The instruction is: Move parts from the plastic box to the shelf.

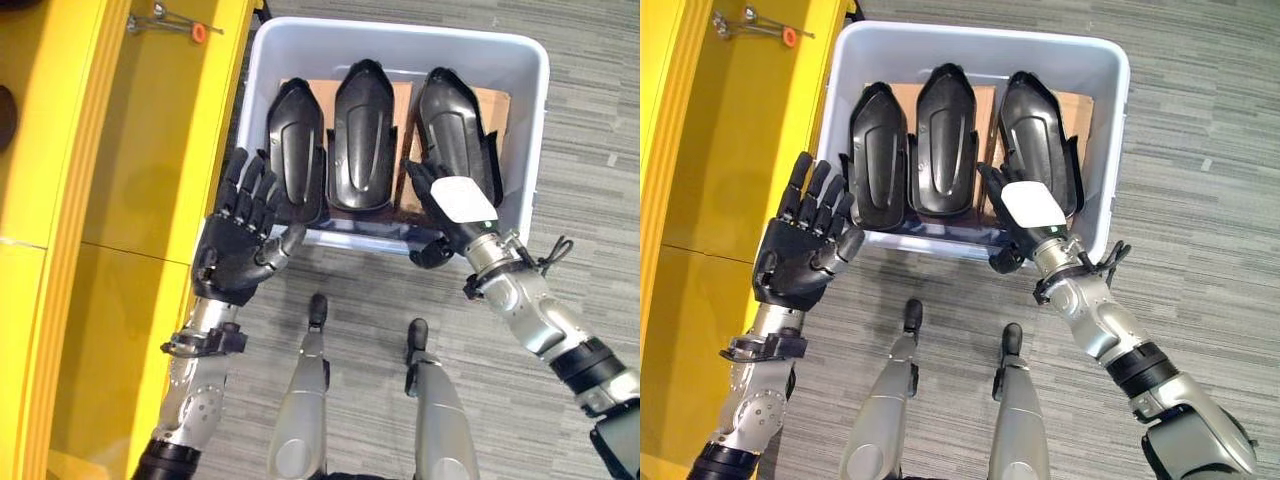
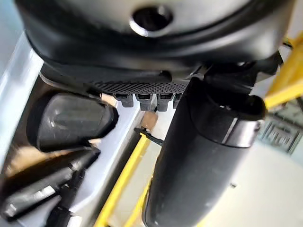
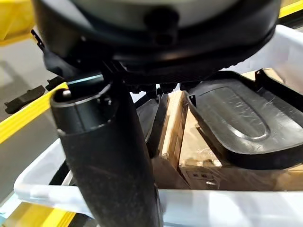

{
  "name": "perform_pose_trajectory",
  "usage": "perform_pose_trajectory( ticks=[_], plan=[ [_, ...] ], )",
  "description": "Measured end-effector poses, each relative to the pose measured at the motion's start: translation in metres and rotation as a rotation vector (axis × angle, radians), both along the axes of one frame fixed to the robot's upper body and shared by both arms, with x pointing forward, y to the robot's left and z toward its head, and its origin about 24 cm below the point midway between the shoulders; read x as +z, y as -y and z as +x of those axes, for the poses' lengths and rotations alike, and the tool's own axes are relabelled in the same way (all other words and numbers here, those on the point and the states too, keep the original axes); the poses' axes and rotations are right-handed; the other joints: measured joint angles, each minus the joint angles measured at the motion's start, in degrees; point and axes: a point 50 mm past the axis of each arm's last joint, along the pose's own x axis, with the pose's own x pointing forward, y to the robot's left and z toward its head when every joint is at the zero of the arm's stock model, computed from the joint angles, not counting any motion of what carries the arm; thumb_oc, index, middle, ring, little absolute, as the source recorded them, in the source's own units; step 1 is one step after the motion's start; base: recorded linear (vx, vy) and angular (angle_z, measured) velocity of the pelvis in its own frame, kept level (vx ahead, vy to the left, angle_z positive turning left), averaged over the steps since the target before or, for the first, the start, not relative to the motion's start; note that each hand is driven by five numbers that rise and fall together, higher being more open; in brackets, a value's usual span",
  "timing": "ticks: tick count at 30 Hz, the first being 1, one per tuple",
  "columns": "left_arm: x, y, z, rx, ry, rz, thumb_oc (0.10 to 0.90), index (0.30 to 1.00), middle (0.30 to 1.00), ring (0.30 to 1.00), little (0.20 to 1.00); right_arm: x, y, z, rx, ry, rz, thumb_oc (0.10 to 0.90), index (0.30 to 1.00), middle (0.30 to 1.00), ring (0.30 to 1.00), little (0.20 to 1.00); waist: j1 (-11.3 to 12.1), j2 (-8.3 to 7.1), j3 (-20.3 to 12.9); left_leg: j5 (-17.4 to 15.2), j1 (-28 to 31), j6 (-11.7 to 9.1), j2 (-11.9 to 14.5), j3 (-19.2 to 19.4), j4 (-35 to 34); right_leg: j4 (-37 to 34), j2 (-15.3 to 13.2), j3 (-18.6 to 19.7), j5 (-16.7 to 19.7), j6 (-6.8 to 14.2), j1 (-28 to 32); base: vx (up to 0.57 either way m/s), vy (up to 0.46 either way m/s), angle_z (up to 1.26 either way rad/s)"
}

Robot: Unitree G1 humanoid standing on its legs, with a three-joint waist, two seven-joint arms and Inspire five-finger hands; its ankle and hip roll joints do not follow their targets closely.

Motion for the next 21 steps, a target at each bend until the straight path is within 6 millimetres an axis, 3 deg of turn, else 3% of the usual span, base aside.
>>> perform_pose_trajectory(
  ticks=[2,5,9,14,17,18,21],
  plan=[
    [0.0,0.001,0.0,0.013,0.002,0.028,0.9,1.0,1.0,1.0,1.0,-0.005,0.003,0.002,-0.016,-0.017,-0.006,0.9,1.0,1.0,1.0,1.0,0.3,0.01,0.0,0.0,-0.3,0.0,-0.1,0.0,0.0,0.0,-0.1,0.0,0.0,0.0,-0.2,0.0,-0.006,0.02],
    [0.0,0.0,-0.001,0.017,-0.001,0.028,0.9,1.0,1.0,1.0,1.0,-0.007,0.011,0.001,-0.007,-0.133,0.287,0.9,1.0,1.0,1.0,1.0,0.8,0.01,0.0,0.1,-0.9,0.1,-0.2,-0.2,-0.2,-0.3,-0.1,0.0,0.0,0.1,-0.6,0.0,-0.023,0.04],
    [-0.003,-0.001,-0.004,0.018,-0.011,0.027,0.9,1.0,1.0,1.0,1.0,-0.008,0.014,-0.009,0.059,-0.265,0.49,0.9,1.0,1.0,1.0,1.0,1.0,-0.19,0.1,0.1,-1.0,0.1,-0.4,-0.2,-0.2,-0.3,-0.3,-0.3,0.0,0.3,-0.3,0.0,-0.056,0.04],
    [0.003,0.0,-0.001,-0.02,0.015,0.026,0.9,1.0,1.0,1.0,1.0,-0.006,-0.028,-0.031,0.461,-0.602,0.66,0.9,1.0,1.0,1.0,1.0,1.0,-0.54,0.2,0.2,-0.9,-0.1,-0.3,-0.2,0.0,-0.3,-0.2,-0.6,-0.5,0.4,0.1,0.0,-0.071,0.04],
    [0.005,0.01,0.001,-0.095,0.035,0.014,0.9,1.0,1.0,1.0,1.0,-0.022,-0.091,-0.061,0.863,-0.946,0.87,0.9,1.0,1.0,1.0,1.0,0.6,-1.62,0.2,0.1,0.6,0.0,-0.1,-0.6,0.1,-0.6,-0.1,-1.4,-0.8,0.3,2.1,0.0,-0.051,0.09],
    [0.009,0.006,0.0,-0.089,0.053,0.028,0.9,1.0,1.0,1.0,1.0,-0.026,-0.095,-0.064,0.919,-1.004,0.993,0.9,1.0,1.0,1.0,1.0,1.0,-1.64,0.2,0.0,0.6,0.2,-0.1,-0.9,0.1,-0.6,-0.1,-1.7,-0.9,0.3,2.2,-0.01,-0.013,0.13],
    [0.011,-0.002,-0.004,-0.105,0.071,0.065,0.9,1.0,1.0,1.0,1.0,-0.036,-0.102,-0.069,0.959,-1.056,1.11,0.9,1.0,1.0,1.0,1.0,1.5,-1.61,0.2,-0.3,0.5,0.3,-0.5,-0.9,0.1,-0.6,-0.4,-1.6,-1.4,0.4,2.2,-0.01,-0.004,0.06]
  ],
)
